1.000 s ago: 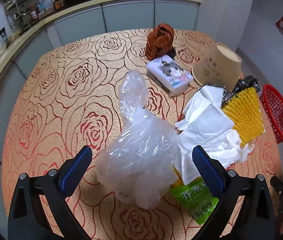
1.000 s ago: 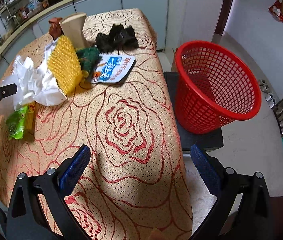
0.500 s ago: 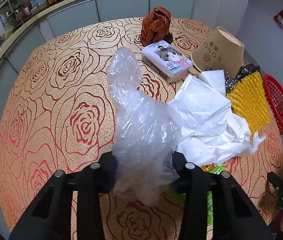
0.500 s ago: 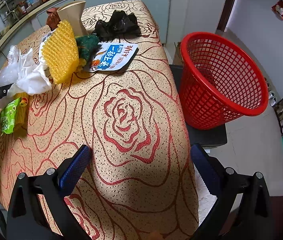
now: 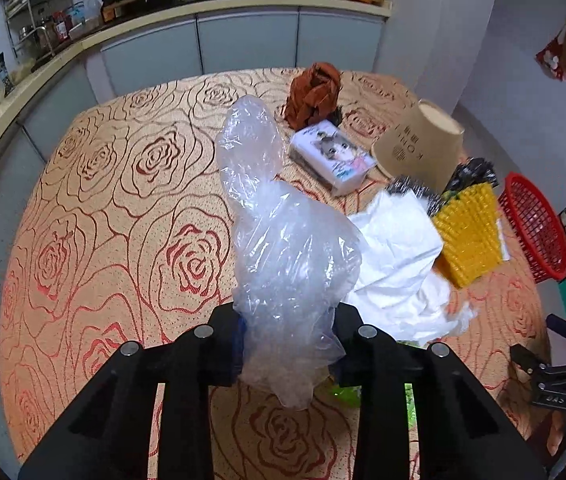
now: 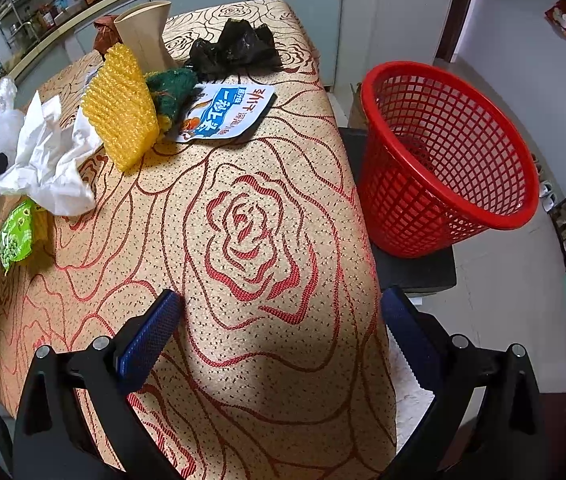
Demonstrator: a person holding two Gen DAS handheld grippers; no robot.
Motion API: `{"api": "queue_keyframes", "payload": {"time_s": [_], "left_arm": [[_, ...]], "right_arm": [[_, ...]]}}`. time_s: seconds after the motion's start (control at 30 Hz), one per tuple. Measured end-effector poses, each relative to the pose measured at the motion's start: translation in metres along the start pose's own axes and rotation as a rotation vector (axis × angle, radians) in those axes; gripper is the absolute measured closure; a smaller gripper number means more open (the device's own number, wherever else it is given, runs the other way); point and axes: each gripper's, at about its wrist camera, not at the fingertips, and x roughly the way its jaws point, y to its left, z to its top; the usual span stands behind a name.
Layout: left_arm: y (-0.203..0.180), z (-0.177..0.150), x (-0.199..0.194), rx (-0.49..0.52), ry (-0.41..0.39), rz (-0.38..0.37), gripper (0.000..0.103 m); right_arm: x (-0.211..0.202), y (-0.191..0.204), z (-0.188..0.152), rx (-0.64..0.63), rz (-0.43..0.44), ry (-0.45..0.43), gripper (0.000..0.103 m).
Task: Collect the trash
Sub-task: 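Grasp the clear plastic bag with the left tool while the right tool grasps the yellow mesh sponge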
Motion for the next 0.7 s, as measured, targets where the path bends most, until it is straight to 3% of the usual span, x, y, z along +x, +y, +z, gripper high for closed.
{"api": "queue_keyframes", "payload": {"time_s": [0.2,0.7], "left_arm": [[0.001,0.003,-0.012,-0.020,-0.035,-0.046,0.071],[0.007,0.000,-0.014,-0.020,-0.070,-0.046,0.066]], "right_arm": [[-0.003,-0.005,0.001,0.011,0.028,-0.004,0.006],[-0.034,0.026,0.049,-0.109,0.041,-0.169,0.006]]}}
